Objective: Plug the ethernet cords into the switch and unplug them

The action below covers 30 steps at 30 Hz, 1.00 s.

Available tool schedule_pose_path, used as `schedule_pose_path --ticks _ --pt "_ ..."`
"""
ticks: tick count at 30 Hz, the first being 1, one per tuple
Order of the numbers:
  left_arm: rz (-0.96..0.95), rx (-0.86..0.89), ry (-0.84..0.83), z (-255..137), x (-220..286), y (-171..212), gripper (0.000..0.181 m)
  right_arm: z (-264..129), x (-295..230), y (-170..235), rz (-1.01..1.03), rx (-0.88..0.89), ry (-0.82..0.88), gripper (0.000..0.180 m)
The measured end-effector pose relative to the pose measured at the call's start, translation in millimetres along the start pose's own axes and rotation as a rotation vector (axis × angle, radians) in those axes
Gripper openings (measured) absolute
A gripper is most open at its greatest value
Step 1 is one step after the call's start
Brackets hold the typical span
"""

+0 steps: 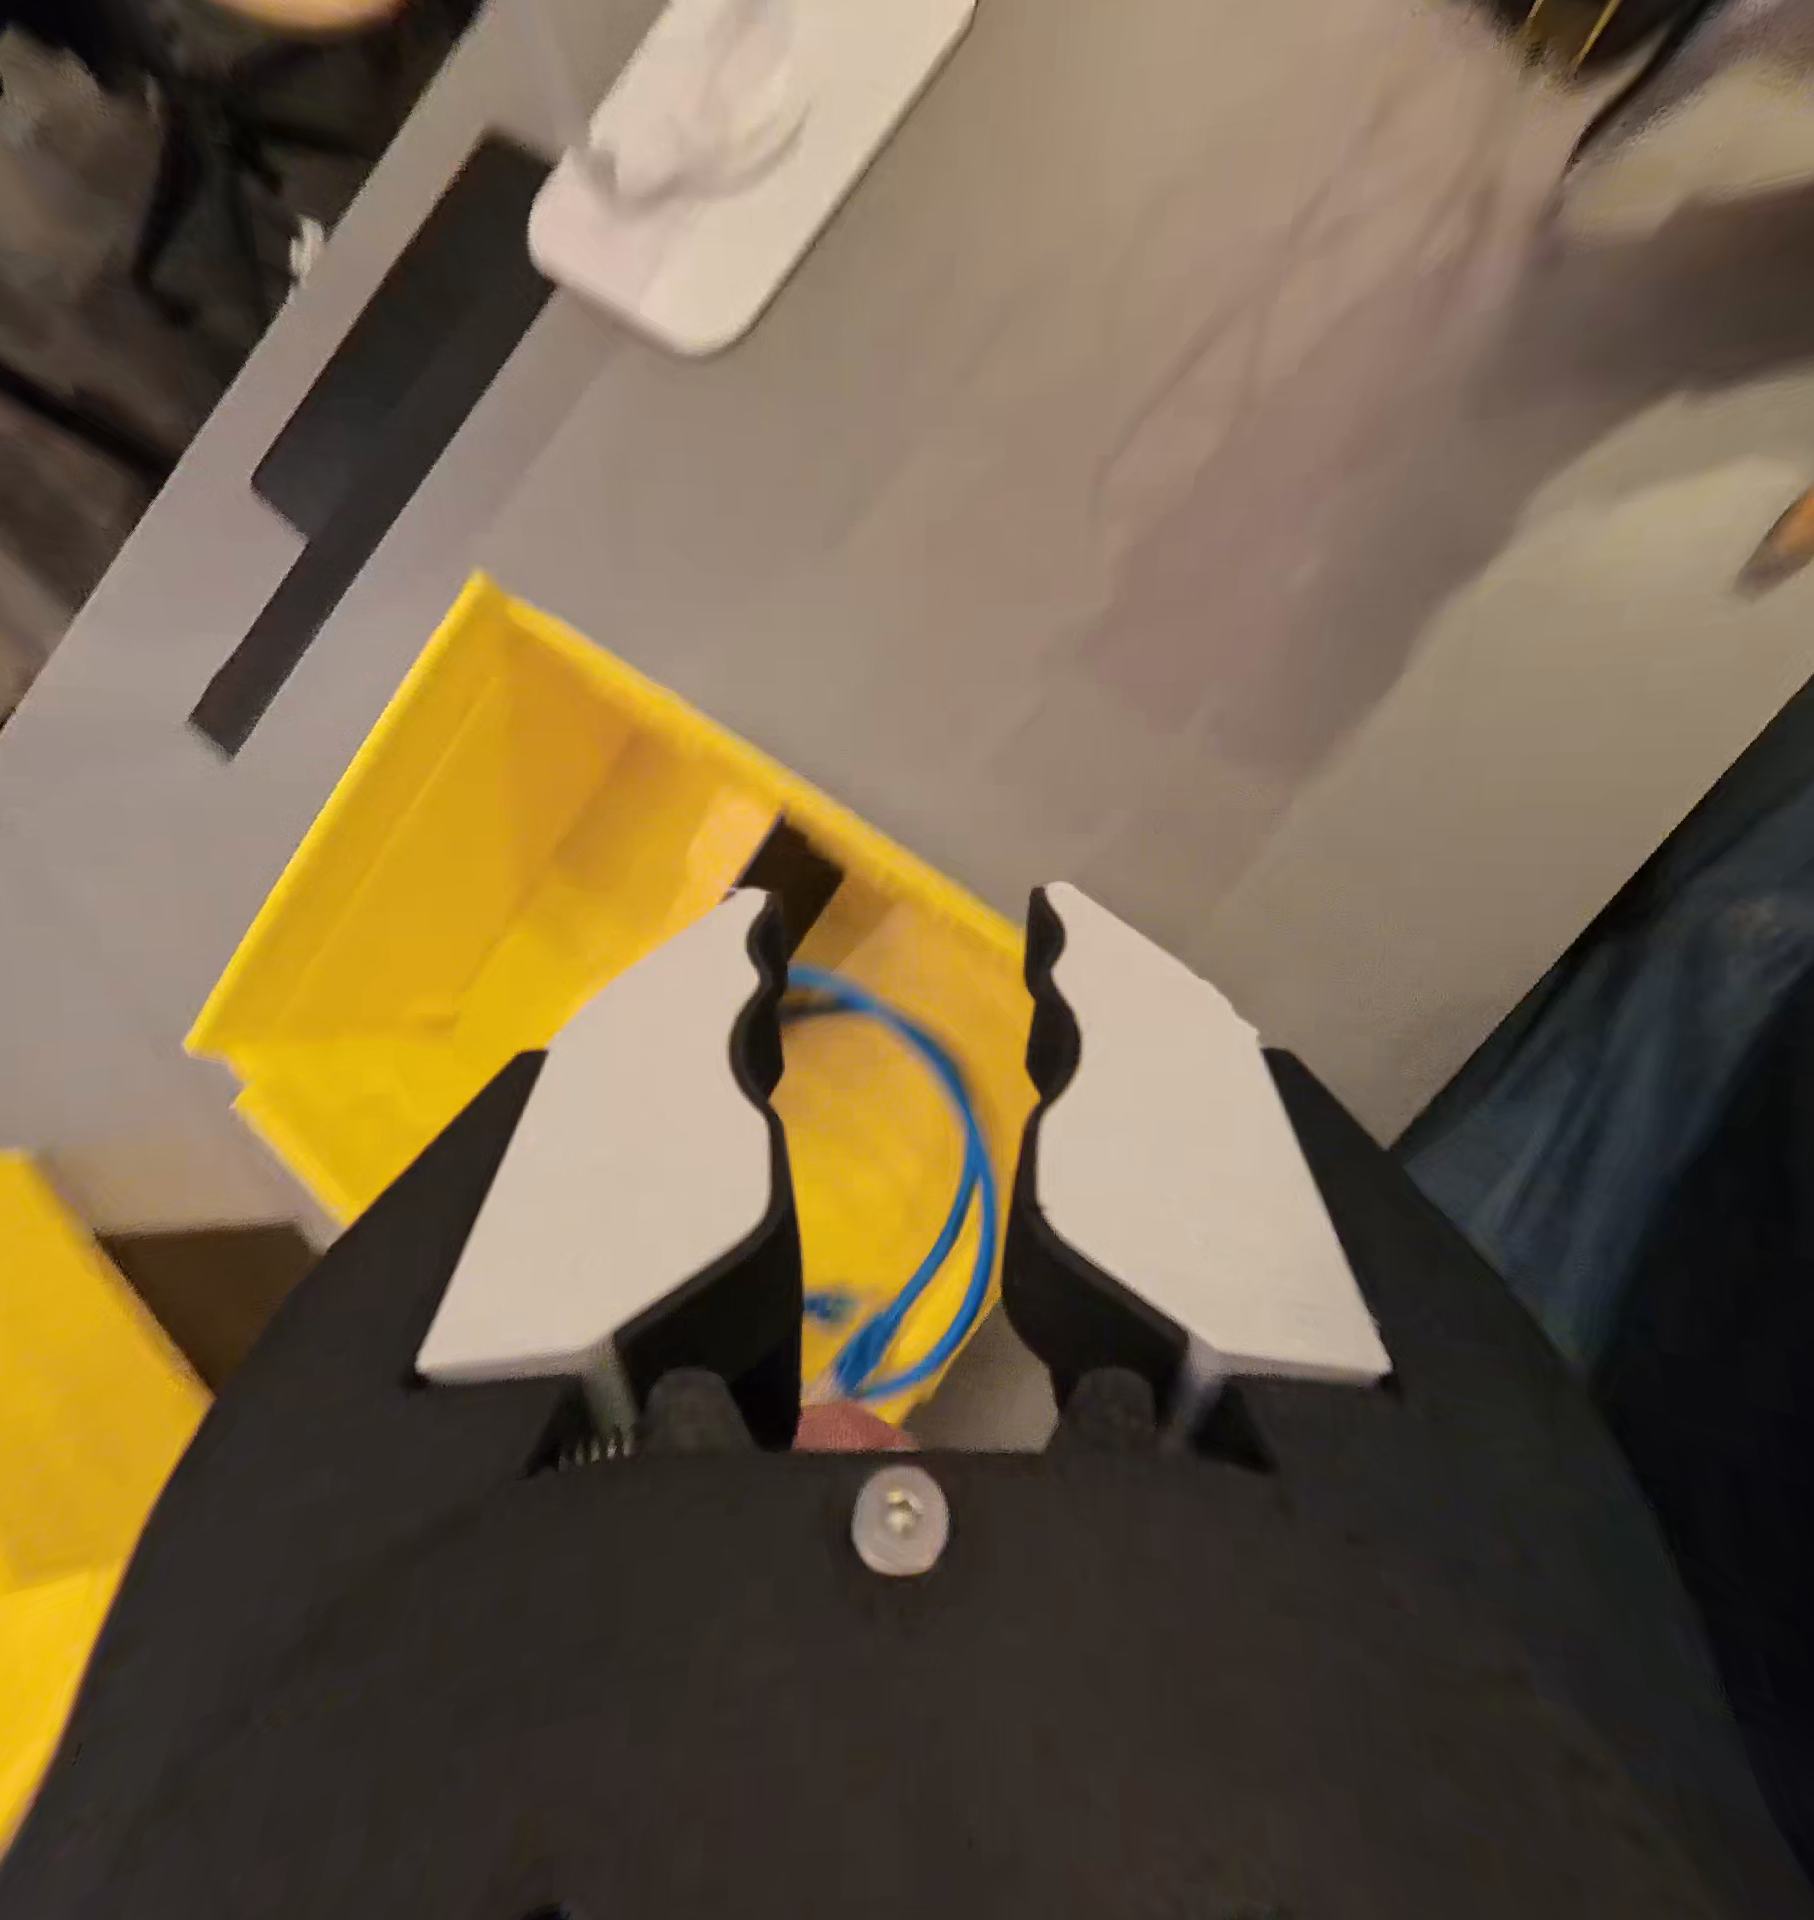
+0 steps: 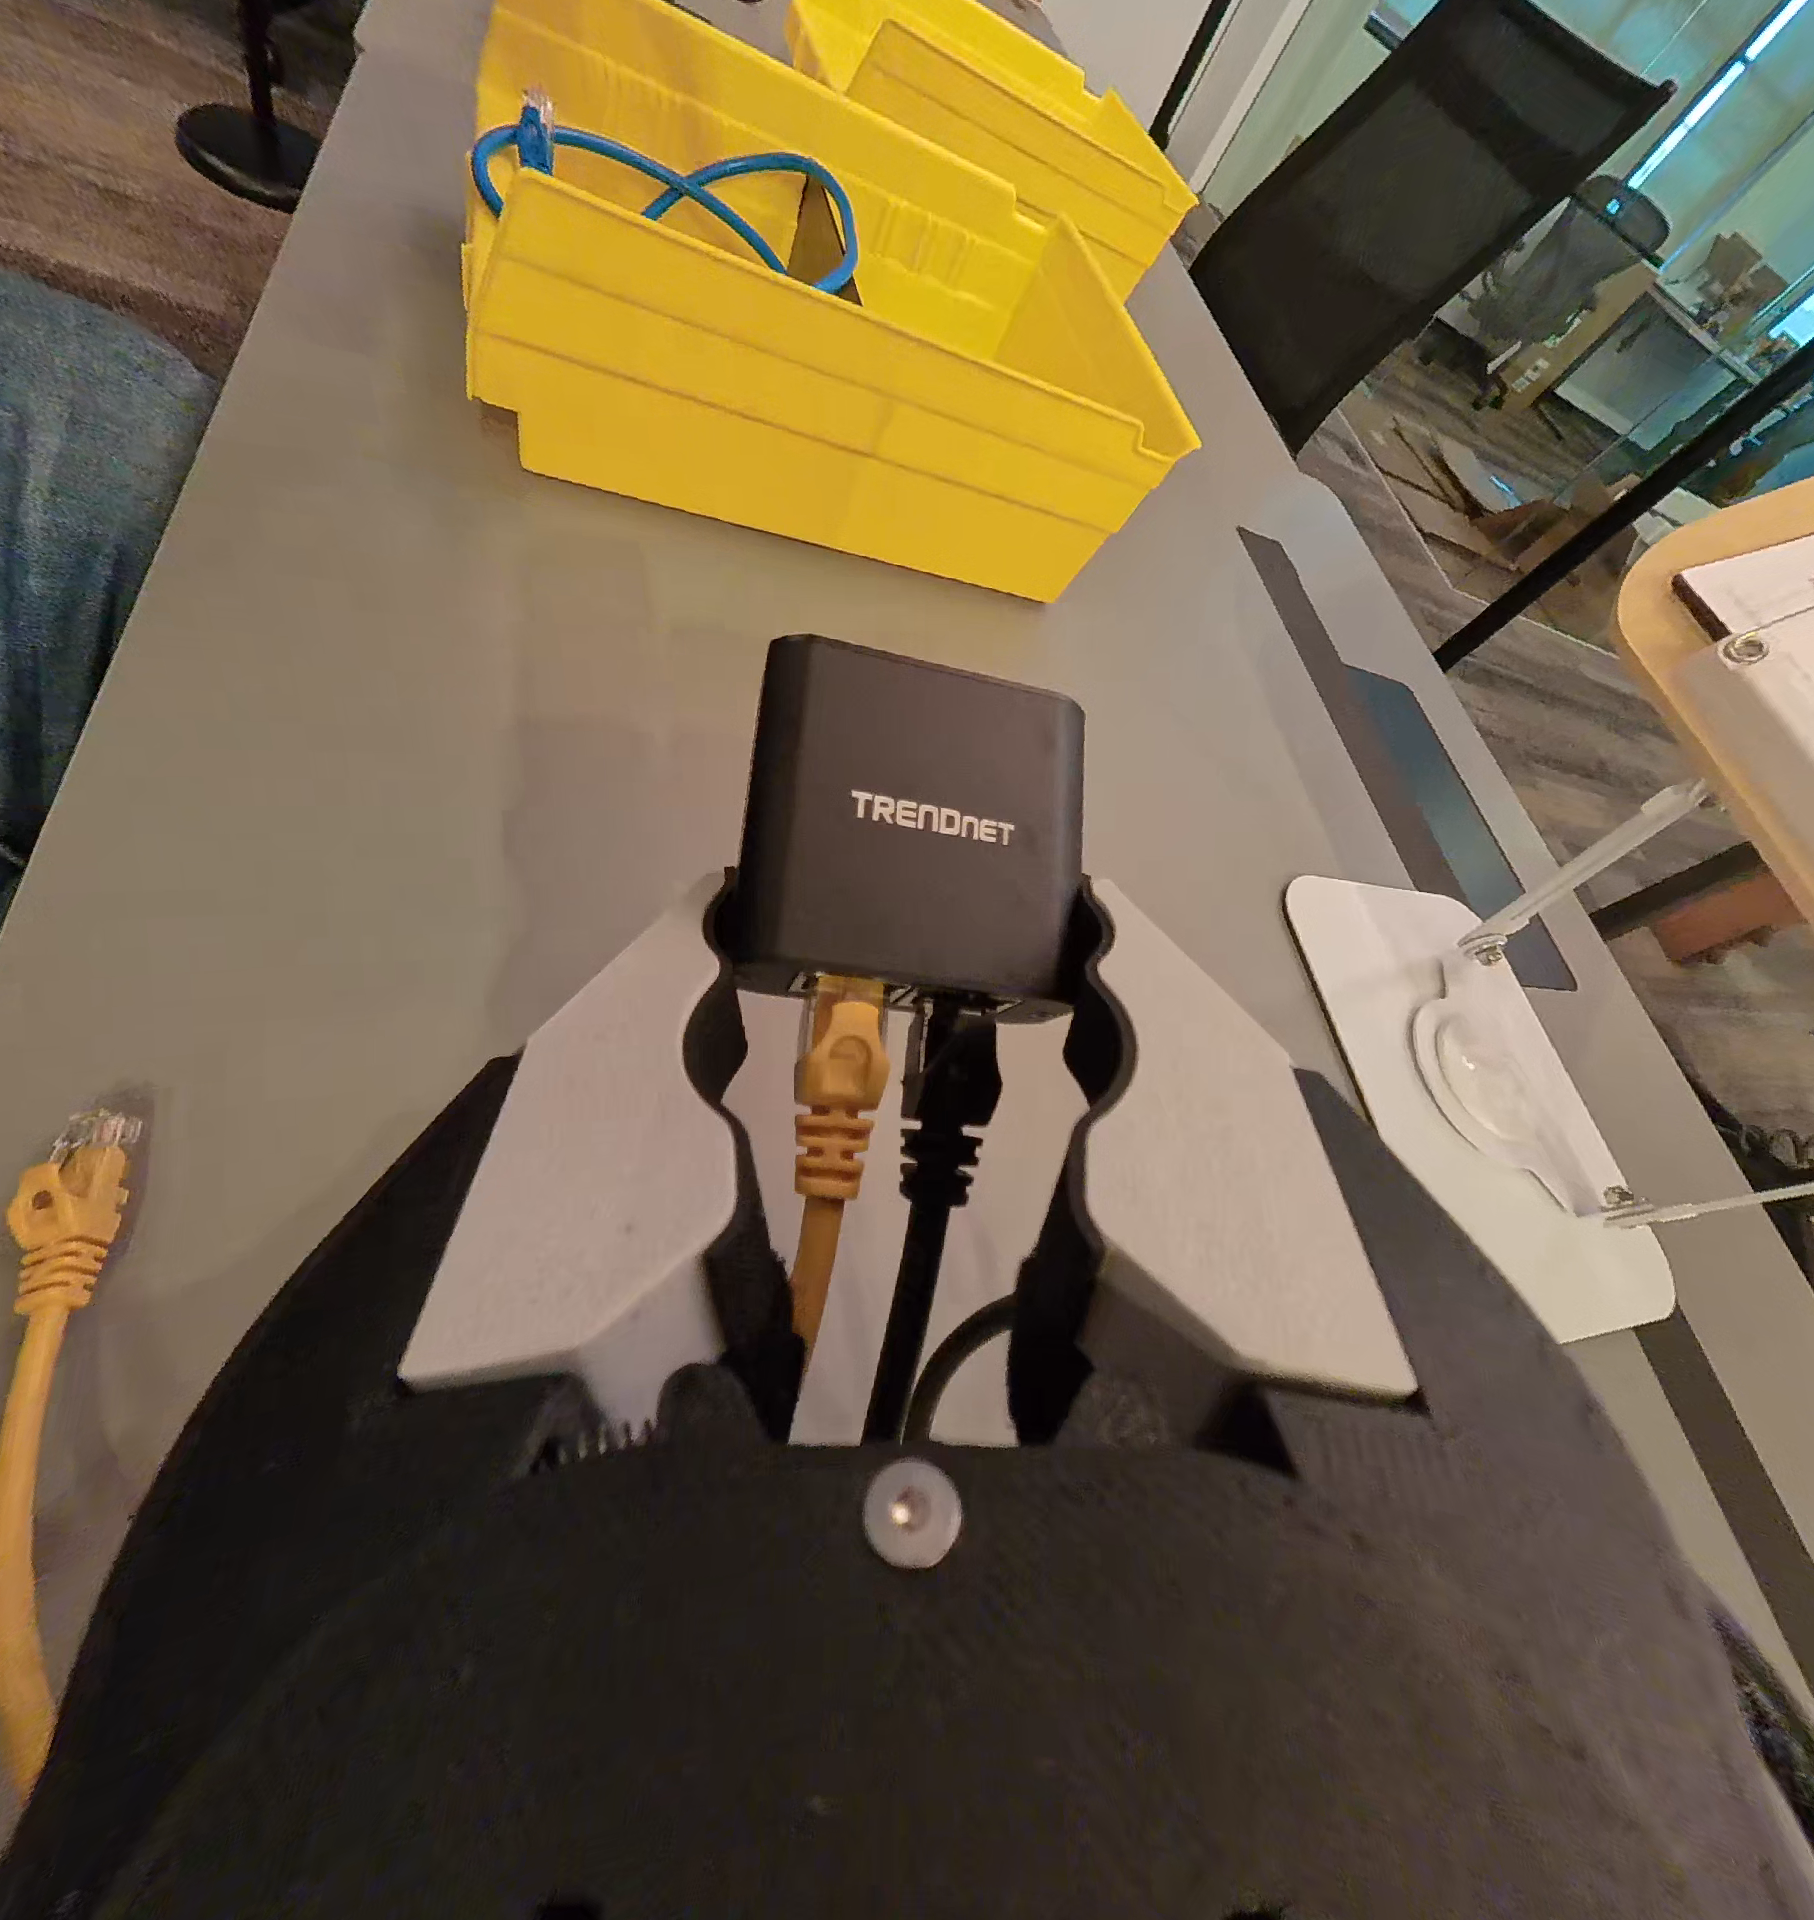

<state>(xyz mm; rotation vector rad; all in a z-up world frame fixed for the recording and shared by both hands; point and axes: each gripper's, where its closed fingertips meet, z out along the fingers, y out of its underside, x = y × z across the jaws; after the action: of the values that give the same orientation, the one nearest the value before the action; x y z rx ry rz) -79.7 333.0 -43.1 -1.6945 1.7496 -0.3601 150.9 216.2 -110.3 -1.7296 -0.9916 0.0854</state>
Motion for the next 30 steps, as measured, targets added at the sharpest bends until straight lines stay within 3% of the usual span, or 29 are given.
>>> schedule_pose_path --ticks 5,11,21,30 --pt "0.09 -0.333 -0.043 -13 -19 92 0.039 2 -3 4 0.011 -0.002 -0.011 0.061" --pt "0.181 -0.596 -0.061 3 -18 153 0.035 4 -5 4 0.005 -0.009 -0.015 0.061" --pt "0.288 -0.707 -0.029 24 -42 169 0.024 2 -4 7 0.014 -0.006 -0.007 0.061" --pt "0.526 -0.943 0.203 51 -52 206 0.021 2 -2 6 0.015 0.005 0.001 0.061"
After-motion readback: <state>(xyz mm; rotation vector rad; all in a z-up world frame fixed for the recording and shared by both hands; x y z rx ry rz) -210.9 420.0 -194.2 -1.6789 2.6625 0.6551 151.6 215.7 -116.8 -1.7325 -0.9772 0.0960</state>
